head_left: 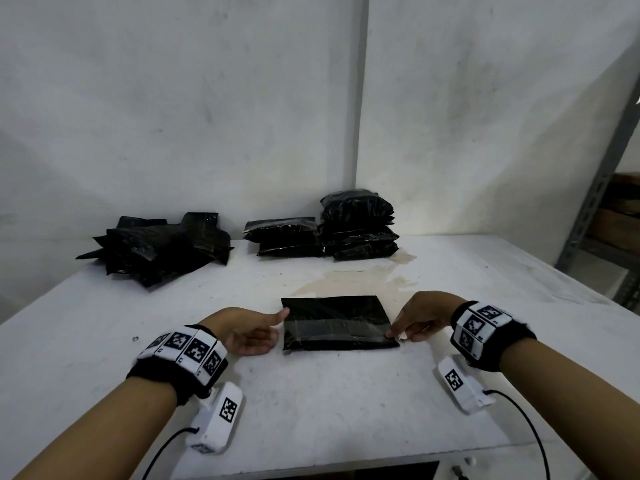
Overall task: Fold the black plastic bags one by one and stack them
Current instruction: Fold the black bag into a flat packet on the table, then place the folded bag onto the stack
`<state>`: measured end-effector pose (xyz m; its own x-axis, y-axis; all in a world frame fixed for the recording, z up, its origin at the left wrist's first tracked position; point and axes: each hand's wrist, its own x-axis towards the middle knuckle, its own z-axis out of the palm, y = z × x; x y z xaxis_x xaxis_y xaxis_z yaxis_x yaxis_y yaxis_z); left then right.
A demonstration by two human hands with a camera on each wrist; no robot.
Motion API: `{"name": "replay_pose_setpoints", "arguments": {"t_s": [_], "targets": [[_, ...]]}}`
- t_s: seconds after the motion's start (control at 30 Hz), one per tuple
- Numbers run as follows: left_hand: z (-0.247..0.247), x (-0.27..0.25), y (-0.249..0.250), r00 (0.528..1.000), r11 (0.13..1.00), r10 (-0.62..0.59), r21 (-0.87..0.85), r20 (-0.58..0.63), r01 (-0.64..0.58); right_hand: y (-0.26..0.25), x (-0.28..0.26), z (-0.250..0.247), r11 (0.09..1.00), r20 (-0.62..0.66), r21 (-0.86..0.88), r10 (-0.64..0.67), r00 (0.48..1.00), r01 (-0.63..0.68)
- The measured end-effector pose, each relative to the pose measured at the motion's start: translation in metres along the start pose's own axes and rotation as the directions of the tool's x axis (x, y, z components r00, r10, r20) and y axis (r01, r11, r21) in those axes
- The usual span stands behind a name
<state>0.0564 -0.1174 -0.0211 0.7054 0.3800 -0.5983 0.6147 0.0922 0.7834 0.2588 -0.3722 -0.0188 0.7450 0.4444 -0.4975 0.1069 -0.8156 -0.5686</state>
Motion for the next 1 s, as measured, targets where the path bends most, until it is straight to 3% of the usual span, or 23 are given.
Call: {"name": "replay_pose_setpoints", "arguments": {"t_s": [0.2,0.37,0.5,0.6,0.77,0.9,1.0], "targets": [[0.008,0.001,-0.001,0.99,0.971,0.117,0.218,-0.072,-0.099,0.001,0.002,0.0,1.0,0.003,0.014,-0.007,1.0,0.007],[0.013,0.002,0.002,0.996,0.972,0.073,0.229,-0.05,-0.059,0.001,0.002,0.0,1.0,0.038,0.031,-0.008,0.999,0.007],[0.012,0.0,0.002,0.982,0.985,0.167,0.026,0.087,-0.169,0.002,0.004,-0.002,0.996,0.034,0.077,-0.045,0.998,0.042],[0.01,-0.003,0.004,0.951,0.946,0.276,-0.212,0.138,-0.244,0.0,0.001,-0.004,0.973,0.119,0.202,-0.134,0.984,0.108],[0.002,-0.005,0.006,0.912,0.885,0.357,-0.384,0.201,-0.262,-0.007,-0.003,-0.01,0.819,0.196,0.54,-0.349,0.917,0.196],[0.001,-0.009,0.007,0.895,0.836,0.372,-0.509,0.247,-0.207,-0.017,-0.006,-0.006,0.721,0.12,0.635,-0.445,0.887,0.276],[0.003,-0.013,0.008,0.9,0.819,0.388,-0.522,0.199,-0.238,-0.023,-0.005,-0.001,0.641,0.056,0.708,-0.469,0.882,0.296]]}}
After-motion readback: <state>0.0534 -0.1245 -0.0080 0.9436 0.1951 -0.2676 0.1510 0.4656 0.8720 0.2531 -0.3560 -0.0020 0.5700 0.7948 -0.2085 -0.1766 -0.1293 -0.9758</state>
